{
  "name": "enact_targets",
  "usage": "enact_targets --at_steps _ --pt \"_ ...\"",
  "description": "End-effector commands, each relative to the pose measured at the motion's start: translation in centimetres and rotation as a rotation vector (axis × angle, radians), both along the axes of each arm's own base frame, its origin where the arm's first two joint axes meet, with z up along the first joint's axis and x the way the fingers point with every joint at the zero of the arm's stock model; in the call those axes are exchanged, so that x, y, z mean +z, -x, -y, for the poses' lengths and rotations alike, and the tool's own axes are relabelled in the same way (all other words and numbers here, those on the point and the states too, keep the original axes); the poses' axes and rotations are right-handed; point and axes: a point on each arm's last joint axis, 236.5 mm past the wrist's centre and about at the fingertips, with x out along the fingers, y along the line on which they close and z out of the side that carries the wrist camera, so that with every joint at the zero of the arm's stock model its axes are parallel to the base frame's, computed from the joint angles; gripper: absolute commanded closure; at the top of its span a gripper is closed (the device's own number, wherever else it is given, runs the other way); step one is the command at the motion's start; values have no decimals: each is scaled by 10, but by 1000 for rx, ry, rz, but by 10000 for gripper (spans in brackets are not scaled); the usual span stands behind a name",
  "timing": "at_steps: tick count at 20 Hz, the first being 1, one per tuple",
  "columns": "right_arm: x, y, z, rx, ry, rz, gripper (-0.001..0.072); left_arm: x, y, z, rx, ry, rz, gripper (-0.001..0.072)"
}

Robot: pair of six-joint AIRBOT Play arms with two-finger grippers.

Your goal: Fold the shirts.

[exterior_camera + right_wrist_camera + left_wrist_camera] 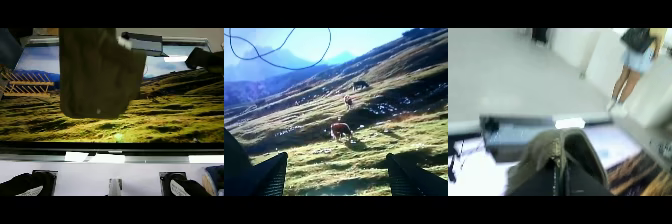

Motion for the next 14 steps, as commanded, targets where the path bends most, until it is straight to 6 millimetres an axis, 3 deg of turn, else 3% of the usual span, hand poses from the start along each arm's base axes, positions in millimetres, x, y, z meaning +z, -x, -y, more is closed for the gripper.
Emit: enact_targets --at_steps 1,3,5,8,10,12,13,14 --pt "38 42 7 -21 48 66 63 -95 9 10 -21 -172 -237 663" --pt "31 60 5 -14 45 9 64 -174 5 42 -87 -201 -379 663" --pt "19 70 4 -9 43 -56 64 -254 8 88 -165 -149 -514 663" --pt "13 70 4 -8 42 -80 64 -354 28 155 -236 -8 -729 663" --pt "8 70 4 -7 41 -102 64 -403 57 193 -280 28 -891 663" --pt "1 70 2 -1 33 -134 64 -422 77 212 -309 34 -958 651" --pt "-6 70 -1 10 22 -161 64 -422 81 214 -324 20 -961 446" --pt "-12 70 -6 26 3 -190 65 -414 81 211 -357 -13 -945 17"
